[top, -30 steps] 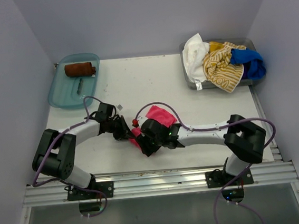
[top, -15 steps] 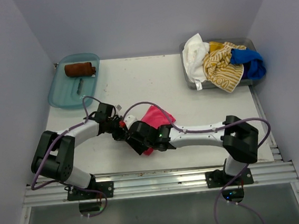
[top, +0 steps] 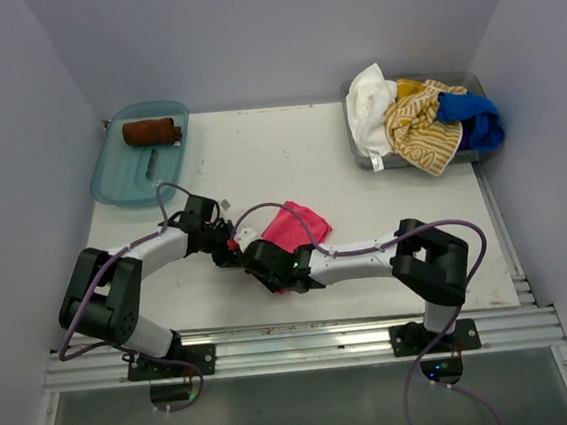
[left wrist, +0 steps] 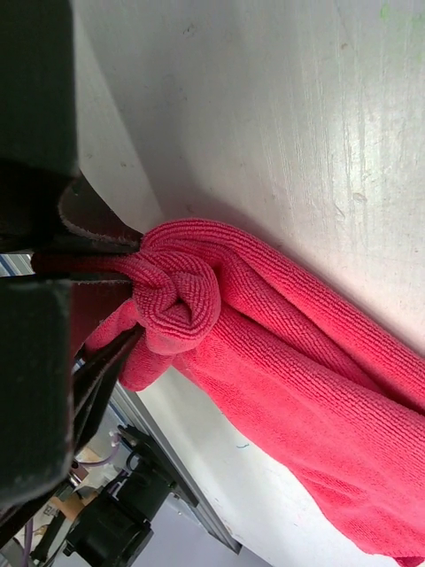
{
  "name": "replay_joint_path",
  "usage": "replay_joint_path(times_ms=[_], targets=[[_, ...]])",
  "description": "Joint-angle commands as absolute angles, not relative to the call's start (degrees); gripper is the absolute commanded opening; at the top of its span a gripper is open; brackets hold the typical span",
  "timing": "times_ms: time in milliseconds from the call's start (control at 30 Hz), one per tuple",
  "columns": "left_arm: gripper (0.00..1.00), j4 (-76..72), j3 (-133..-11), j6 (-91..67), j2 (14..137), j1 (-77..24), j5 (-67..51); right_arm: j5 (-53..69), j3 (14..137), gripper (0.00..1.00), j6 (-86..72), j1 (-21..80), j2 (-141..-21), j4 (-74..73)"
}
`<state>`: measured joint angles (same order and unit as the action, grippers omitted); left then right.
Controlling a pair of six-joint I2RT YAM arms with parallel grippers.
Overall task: Roll the towels
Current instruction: Roll the towel
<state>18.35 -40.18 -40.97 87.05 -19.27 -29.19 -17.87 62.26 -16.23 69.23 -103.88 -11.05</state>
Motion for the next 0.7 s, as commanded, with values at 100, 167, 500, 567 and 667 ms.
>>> replay_joint_path(times_ms=[100, 167, 500, 567, 667], targets=[[0.00, 19.86, -41.84, -40.26, 85.70, -18.72, -27.86, -9.42, 60.03, 0.01, -19.60, 65.75, -101.26, -6.95], [0.10, 21.00, -42.19, -40.25, 84.99, -18.11, -27.25, -3.30, 59.16, 0.00, -20.91, 63.91, -99.76, -6.24], [0.37, 23.55, -45.96, -39.46, 79.37, -15.82, -28.56, 22.64, 53.09, 0.00, -28.29, 51.34, -96.50, 2.44], [0.38, 23.73, -46.76, -39.55, 78.93, -15.82, -29.00, 25.82, 51.78, 0.00, -30.66, 50.10, -96.77, 4.12], [0.38, 24.17, -47.02, -39.64, 77.96, -15.82, -29.27, 30.58, 51.07, 0.00, -33.74, 47.73, -97.99, 6.24]])
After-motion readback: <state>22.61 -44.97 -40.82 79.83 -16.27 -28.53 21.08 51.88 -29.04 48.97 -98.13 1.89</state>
